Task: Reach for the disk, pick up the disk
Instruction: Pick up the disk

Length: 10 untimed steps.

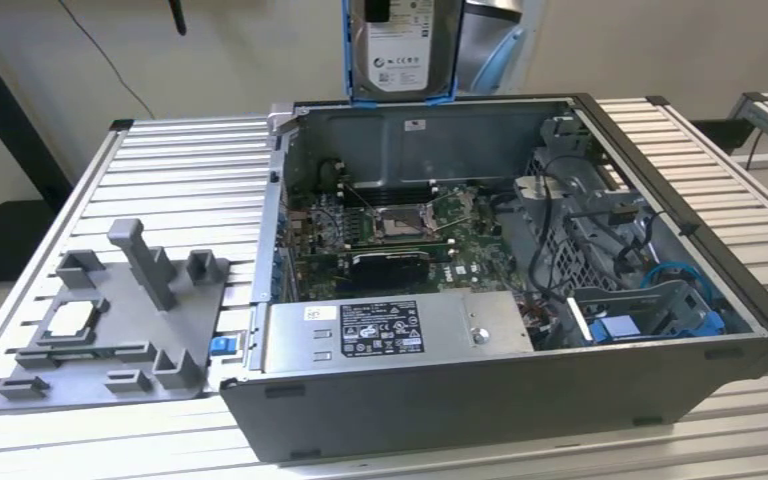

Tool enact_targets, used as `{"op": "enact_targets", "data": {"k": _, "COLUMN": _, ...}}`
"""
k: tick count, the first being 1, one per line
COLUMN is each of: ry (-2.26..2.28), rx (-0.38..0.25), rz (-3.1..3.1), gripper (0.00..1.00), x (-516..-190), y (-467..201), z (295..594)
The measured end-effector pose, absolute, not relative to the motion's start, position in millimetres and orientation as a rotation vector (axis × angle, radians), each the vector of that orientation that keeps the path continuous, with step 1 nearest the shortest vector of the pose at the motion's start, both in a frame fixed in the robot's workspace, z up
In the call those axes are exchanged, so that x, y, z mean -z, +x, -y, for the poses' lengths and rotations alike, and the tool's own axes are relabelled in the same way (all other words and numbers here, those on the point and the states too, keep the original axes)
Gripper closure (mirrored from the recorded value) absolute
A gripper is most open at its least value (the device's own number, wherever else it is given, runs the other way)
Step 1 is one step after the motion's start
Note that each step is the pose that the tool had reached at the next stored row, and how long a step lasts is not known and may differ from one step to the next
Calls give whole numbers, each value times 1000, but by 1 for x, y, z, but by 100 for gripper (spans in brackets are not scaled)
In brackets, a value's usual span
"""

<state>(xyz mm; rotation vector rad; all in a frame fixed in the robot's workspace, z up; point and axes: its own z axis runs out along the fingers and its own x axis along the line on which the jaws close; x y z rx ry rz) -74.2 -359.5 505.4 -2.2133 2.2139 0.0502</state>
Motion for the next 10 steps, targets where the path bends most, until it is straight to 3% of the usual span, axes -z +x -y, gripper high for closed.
{"op": "enact_targets", "data": {"k": 10, "ry": -2213, "rx": -50, "rz": -2214, "gripper": 100, "x": -505, "y": -44, "z": 359}}
